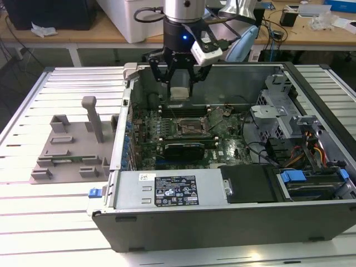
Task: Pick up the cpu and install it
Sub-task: 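Pick up the cpu and move it towards the insertion slot, then place the cpu into insertion slot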
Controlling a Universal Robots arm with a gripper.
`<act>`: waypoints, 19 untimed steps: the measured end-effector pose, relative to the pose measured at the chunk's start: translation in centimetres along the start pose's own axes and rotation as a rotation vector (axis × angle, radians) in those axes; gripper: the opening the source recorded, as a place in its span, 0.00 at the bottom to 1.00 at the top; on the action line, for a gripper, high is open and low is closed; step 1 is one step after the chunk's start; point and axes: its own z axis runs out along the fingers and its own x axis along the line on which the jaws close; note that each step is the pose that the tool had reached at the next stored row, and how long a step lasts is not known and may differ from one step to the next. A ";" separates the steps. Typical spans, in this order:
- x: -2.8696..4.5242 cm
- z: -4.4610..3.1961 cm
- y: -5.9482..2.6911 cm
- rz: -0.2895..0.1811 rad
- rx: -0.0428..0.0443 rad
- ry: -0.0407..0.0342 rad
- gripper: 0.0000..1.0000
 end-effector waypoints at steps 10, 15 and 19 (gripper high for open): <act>-4.32 2.32 1.15 0.000 0.0017 0.0021 0.54; -4.32 2.33 1.15 0.035 0.0090 0.0023 0.54; -4.32 2.38 1.15 0.138 0.0084 0.0024 0.54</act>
